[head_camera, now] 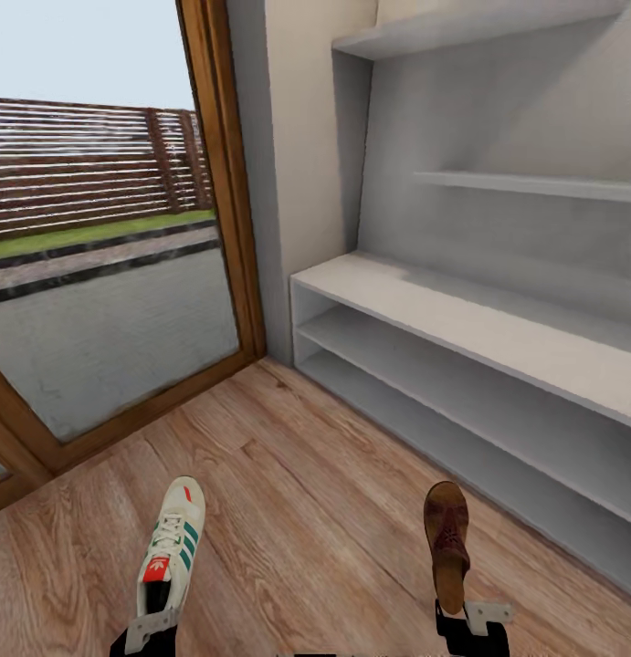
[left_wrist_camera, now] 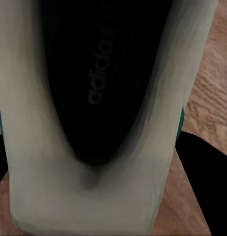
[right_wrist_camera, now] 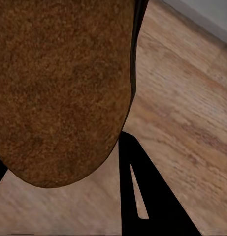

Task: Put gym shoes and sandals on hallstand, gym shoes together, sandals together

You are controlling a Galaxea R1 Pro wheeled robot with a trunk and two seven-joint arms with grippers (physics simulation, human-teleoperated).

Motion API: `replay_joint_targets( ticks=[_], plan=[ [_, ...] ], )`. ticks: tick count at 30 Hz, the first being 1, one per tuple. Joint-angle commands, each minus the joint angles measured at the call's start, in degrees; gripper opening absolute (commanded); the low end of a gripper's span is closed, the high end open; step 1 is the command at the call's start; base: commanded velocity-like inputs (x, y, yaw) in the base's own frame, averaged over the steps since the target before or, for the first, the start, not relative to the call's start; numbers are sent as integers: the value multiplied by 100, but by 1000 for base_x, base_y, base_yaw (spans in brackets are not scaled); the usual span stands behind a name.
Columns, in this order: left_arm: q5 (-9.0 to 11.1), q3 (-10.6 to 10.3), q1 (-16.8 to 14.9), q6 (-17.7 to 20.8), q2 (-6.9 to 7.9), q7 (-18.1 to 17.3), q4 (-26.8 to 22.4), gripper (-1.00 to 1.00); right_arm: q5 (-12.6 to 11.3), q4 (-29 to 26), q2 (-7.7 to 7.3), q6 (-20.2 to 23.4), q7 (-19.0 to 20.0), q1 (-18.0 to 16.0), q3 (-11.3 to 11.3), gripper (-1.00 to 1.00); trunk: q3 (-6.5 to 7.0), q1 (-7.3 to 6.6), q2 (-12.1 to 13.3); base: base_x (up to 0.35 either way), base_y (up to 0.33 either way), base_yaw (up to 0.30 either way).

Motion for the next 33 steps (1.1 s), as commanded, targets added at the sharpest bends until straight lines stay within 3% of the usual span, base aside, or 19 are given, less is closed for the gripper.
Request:
replay_joint_targets(
  ticks=[1, 9, 22, 33],
  plan=[
    [46, 18, -5, -10, 0, -50, 5, -100, 36, 7, 1, -17, -17, -5, -28, -100, -4, -1, -2, 11, 304, -263],
    [46, 18, -4, -10, 0, -50, 5, -100, 36, 7, 1, -17, -19, -5, -28, -100, -4, -1, -2, 3, 224, -263],
    [38, 9, -2, -10, -7, -54, 6, -100, 36, 7, 1, -17, -20, -5, -28, -100, -4, -1, -2, -225, -92, -263],
    [46, 9, -2, -10, -8, -50, 9, -100, 36, 7, 1, -17, -20, -5, -28, -100, -4, -1, -2, -21, -11, -263]
  ],
)
